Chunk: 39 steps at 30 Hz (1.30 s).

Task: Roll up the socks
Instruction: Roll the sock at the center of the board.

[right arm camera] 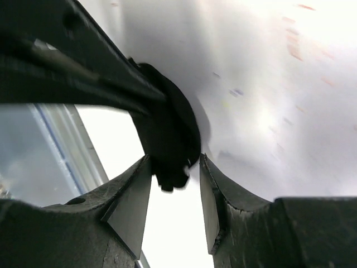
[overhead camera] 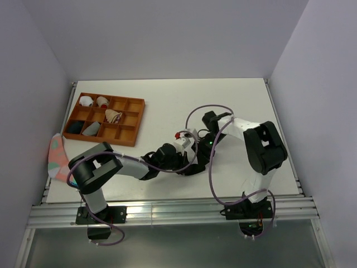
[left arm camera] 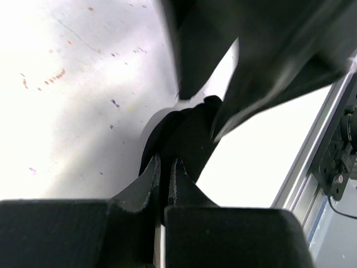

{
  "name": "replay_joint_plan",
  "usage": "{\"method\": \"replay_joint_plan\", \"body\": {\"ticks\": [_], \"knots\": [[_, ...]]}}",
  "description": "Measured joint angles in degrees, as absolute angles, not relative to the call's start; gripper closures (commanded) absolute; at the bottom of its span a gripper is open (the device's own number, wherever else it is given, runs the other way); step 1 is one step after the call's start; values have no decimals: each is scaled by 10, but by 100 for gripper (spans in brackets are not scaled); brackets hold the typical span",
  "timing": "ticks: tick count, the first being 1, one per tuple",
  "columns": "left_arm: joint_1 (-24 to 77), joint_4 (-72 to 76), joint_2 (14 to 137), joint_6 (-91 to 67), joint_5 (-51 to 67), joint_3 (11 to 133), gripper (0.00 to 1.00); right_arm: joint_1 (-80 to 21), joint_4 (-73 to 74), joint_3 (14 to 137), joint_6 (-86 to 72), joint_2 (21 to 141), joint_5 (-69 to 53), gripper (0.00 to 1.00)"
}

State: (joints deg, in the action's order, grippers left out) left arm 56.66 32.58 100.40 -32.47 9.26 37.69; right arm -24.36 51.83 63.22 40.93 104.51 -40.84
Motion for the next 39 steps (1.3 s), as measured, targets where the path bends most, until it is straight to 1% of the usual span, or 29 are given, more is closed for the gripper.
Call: {"method": "replay_joint_plan", "body": {"ticks": [8,14,16,20,25,33,39], "knots": [[543,326,1026,-338,127,396,100,-172,477,572,427,963,-405,53],[514,305,1042,-347,182,418,100,-154,407,465,451,823,-373,47],[502,290,1047,-349,203,427,100,-154,391,433,466,769,-368,46],[482,244,1063,-349,250,461,100,-154,375,405,497,707,-367,46],[468,186,1081,-348,289,501,100,-174,364,394,535,677,-369,44],[453,136,1112,-348,342,545,100,-289,309,318,552,621,-326,43],[446,122,1128,-349,368,563,100,-320,263,295,556,609,-290,42]]}}
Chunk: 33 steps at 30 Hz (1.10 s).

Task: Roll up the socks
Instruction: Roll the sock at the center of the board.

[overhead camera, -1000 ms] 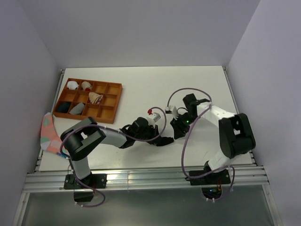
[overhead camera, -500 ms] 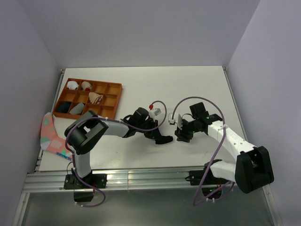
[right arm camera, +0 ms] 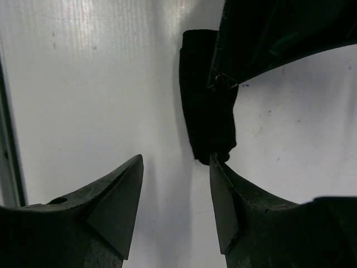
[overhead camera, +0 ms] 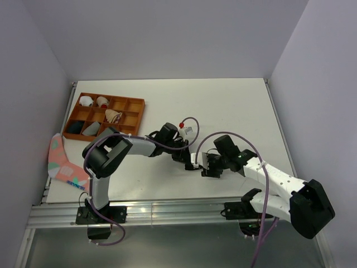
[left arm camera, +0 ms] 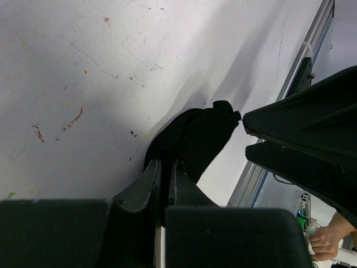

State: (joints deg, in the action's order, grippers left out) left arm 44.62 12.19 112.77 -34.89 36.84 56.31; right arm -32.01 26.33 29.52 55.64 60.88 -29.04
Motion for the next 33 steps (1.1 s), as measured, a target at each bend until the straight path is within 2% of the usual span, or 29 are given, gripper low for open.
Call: {"method": "replay_joint_plan", "body": {"ticks": [13,33], "knots": [[443,104,1140,-349,386,582,100,-366,201,277,559,606,-245,42],[438,107,1150,-349,406,586,100,-396,137,278,561,681,-180,44]]}}
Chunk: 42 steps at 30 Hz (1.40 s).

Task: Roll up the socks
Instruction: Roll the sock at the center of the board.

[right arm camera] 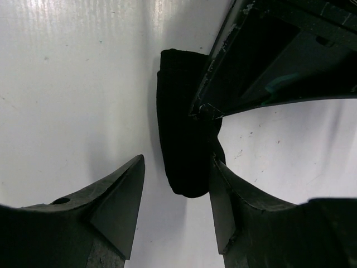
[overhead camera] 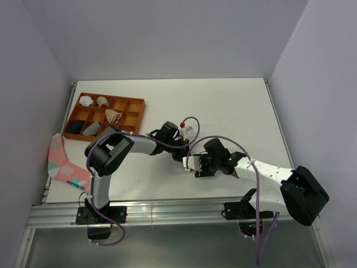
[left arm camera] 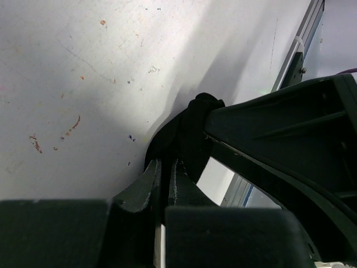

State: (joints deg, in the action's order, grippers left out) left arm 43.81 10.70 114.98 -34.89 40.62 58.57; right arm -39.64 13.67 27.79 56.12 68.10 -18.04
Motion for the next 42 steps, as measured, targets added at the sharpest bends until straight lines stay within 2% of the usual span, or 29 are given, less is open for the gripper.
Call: {"method": "replay_joint_plan", "body": {"ticks": [13,20,23,26,27,31,35,37,42], "knots": [[437,107,1151,-348,410,587,100,-398,127,278,567,691,-163,43],[437,109,1152,-347,413,587,100,-398,102,282,566,718,-157,47],[435,113,1154,-348,420,586,100,-398,99,288,561,729,-157,53],[434,122,1154,-351,422,582,100,-398,102,296,552,742,-159,75],[434,125,1154,-354,423,580,100,-398,107,301,548,747,-158,77],[434,136,1148,-381,413,570,93,-398,123,315,534,757,-157,84],[438,172,1120,-454,361,526,83,-398,127,323,518,764,-161,85],[442,201,1099,-497,326,490,82,-398,127,327,509,768,-164,85],[451,248,1045,-588,234,416,73,-402,133,345,484,786,-172,86]]}}
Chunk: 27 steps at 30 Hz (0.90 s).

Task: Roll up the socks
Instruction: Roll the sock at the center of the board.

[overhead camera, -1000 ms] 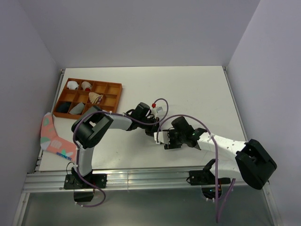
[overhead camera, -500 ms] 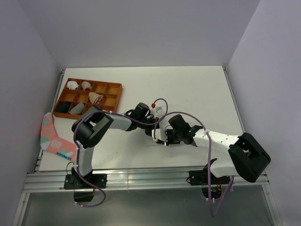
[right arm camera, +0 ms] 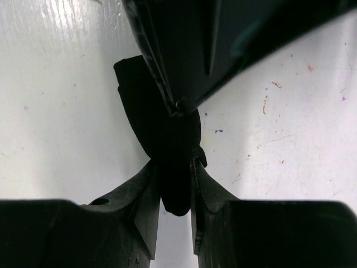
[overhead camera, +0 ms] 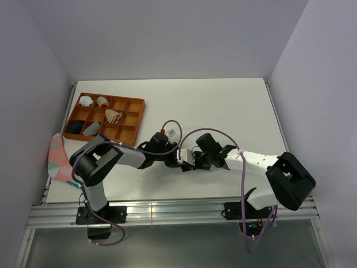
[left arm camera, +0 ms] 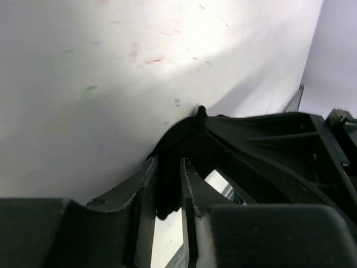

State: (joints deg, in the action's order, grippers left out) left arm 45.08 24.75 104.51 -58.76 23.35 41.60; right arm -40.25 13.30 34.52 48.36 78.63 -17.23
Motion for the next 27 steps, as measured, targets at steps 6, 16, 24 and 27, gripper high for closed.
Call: {"method": "replay_joint_plan", "body": {"ticks": [6,16,24,27], "knots": [[451,254,995,-656,143,368,66,-402,135,353,458,792,-169,86],[468,217,860,-749,-6,291,59,-406,164,386,420,821,-162,87],[562,195,830,-854,-132,279,58,-406,187,448,369,880,-175,88],[595,184,848,-898,-173,286,54,-406,191,460,355,891,-180,89]]}}
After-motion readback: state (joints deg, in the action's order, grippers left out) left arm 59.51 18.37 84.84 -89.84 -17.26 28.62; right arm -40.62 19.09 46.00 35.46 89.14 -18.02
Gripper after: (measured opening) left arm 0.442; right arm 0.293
